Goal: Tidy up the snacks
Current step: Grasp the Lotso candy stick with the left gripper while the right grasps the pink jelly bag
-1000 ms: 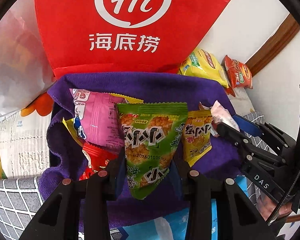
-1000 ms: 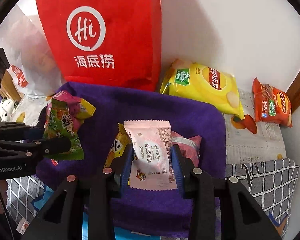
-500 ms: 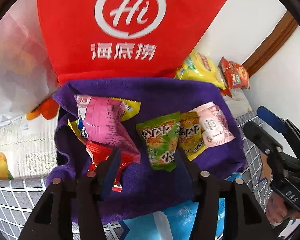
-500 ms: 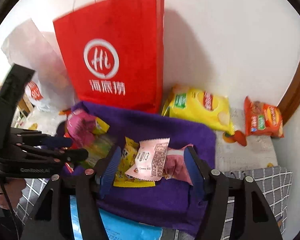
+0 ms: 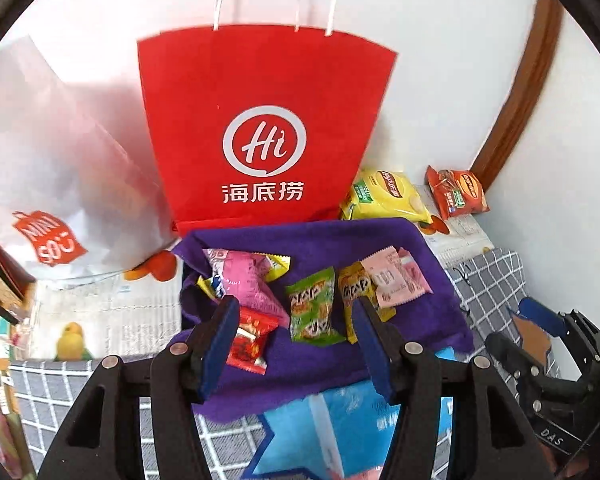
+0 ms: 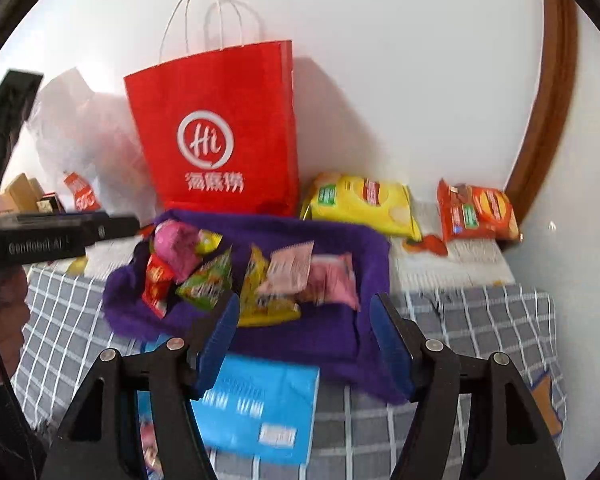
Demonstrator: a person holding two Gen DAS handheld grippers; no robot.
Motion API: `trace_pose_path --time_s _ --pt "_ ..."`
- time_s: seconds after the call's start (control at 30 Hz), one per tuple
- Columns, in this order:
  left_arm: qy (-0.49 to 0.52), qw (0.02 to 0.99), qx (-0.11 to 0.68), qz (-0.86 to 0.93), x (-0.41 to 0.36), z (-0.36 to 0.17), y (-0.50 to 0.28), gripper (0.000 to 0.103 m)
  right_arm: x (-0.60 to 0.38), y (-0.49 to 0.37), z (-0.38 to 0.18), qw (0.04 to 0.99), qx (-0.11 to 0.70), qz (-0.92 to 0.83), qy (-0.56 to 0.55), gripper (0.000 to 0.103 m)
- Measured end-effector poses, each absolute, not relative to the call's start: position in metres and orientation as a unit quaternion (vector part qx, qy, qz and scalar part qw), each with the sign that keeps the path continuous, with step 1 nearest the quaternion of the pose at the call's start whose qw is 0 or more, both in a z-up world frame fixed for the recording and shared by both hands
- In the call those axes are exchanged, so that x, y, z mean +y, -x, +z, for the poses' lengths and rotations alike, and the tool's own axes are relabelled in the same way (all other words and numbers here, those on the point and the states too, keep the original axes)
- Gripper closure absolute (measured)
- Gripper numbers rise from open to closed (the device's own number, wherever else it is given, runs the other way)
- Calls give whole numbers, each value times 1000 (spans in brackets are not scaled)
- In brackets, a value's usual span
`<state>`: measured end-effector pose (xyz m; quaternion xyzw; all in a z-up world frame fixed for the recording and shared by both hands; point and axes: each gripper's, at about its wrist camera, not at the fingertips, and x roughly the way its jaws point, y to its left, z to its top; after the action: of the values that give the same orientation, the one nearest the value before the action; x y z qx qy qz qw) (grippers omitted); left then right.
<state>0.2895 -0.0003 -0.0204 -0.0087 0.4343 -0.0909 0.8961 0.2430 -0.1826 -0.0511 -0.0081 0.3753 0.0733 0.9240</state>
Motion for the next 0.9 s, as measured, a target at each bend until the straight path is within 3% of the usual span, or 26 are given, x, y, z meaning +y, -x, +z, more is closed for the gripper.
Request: trace_pose_path --time_s 0.9 --pt "74 879 466 -68 67 -56 -149 47 -128 -98 -160 858 467 212 22 36"
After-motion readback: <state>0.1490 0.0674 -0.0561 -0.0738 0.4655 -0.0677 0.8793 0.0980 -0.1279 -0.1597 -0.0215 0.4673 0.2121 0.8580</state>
